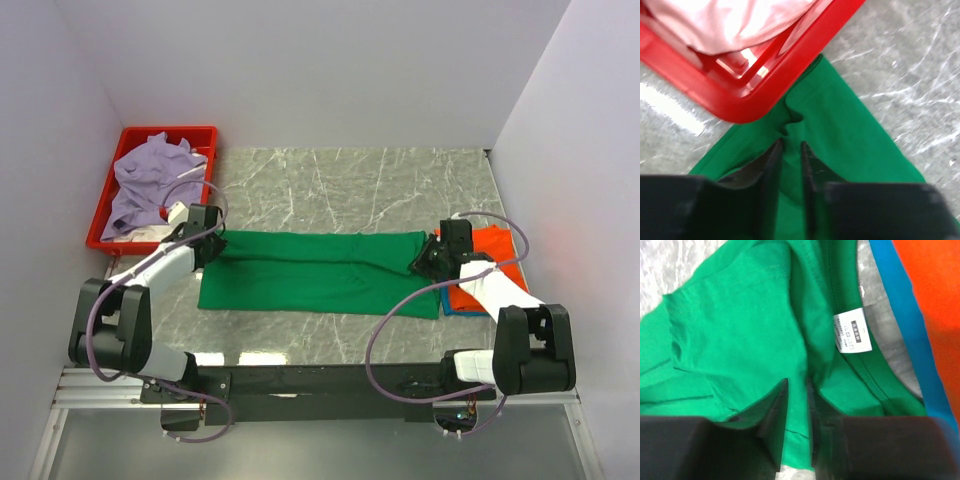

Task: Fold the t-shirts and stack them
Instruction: Fold the tshirt

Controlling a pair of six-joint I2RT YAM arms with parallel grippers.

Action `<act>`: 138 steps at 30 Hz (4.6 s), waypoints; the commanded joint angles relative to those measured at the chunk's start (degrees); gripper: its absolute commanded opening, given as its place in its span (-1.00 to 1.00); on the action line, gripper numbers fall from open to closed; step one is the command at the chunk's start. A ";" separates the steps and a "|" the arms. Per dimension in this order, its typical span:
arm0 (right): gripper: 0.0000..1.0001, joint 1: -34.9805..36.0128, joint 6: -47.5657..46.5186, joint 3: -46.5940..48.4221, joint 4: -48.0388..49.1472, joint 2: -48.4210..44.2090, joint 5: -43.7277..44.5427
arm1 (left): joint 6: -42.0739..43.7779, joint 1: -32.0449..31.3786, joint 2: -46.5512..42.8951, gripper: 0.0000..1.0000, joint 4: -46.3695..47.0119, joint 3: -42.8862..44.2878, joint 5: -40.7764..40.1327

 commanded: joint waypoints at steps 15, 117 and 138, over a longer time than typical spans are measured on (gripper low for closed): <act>-0.09 5.69 -2.99 17.50 -5.47 7.84 6.92 | 0.80 -1.18 -14.18 0.08 2.68 -1.99 8.28; -0.08 8.77 -2.20 17.78 1.30 15.78 6.49 | 14.07 -44.96 28.26 -0.13 7.07 30.00 14.53; -0.39 8.86 -2.55 15.41 1.39 15.35 7.63 | 13.01 -45.39 29.23 -0.62 7.52 30.26 15.94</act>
